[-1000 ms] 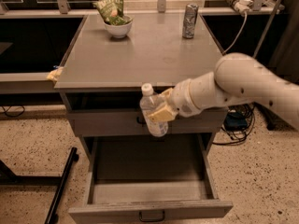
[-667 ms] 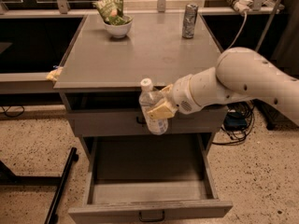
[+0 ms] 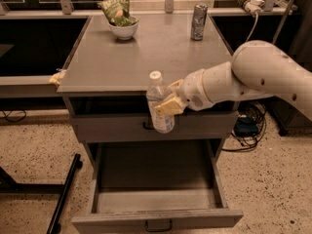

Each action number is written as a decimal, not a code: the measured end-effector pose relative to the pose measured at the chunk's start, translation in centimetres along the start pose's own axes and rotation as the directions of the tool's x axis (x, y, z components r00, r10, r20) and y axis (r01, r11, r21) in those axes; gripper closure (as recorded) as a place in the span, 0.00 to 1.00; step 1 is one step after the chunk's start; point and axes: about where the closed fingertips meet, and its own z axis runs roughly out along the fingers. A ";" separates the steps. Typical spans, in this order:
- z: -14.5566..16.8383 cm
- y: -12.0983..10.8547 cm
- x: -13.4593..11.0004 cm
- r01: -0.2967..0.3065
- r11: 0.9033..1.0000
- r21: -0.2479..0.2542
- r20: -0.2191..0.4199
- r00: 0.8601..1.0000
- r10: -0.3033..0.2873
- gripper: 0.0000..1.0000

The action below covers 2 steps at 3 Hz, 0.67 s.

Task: Pick blue plastic bottle from middle drawer and place on counter

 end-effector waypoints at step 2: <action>-6.0 -3.2 -6.9 -0.011 0.999 0.043 0.094 0.996 0.007 1.00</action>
Offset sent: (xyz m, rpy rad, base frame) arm 0.0116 -0.0099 0.0637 0.0636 -0.0174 -0.0248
